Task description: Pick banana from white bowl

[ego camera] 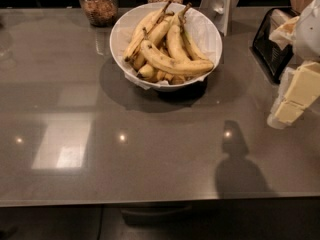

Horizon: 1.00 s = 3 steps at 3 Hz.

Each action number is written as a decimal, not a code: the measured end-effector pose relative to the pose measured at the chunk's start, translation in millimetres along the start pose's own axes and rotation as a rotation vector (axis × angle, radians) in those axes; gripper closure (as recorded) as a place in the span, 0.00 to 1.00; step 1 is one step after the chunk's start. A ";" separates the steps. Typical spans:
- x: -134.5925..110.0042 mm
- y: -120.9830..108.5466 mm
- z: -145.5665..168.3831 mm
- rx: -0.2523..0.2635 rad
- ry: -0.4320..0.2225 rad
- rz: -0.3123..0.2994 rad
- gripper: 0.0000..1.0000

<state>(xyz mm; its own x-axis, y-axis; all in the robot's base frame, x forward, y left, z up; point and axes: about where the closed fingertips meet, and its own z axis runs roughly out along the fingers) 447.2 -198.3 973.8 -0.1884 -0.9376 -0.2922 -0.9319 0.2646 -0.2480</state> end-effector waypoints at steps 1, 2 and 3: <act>-32.6 -5.6 17.4 -0.011 -0.159 -0.013 0.00; -71.8 -15.0 32.0 -0.036 -0.325 -0.020 0.00; -116.3 -28.4 40.6 -0.062 -0.481 -0.015 0.00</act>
Offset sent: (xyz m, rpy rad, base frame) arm 0.0609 0.1104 -0.0007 0.5008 -0.0784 0.1715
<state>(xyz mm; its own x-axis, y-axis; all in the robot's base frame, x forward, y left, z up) 508.1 -87.6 977.4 -0.0239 -0.7269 -0.6863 -0.9529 0.2243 -0.2043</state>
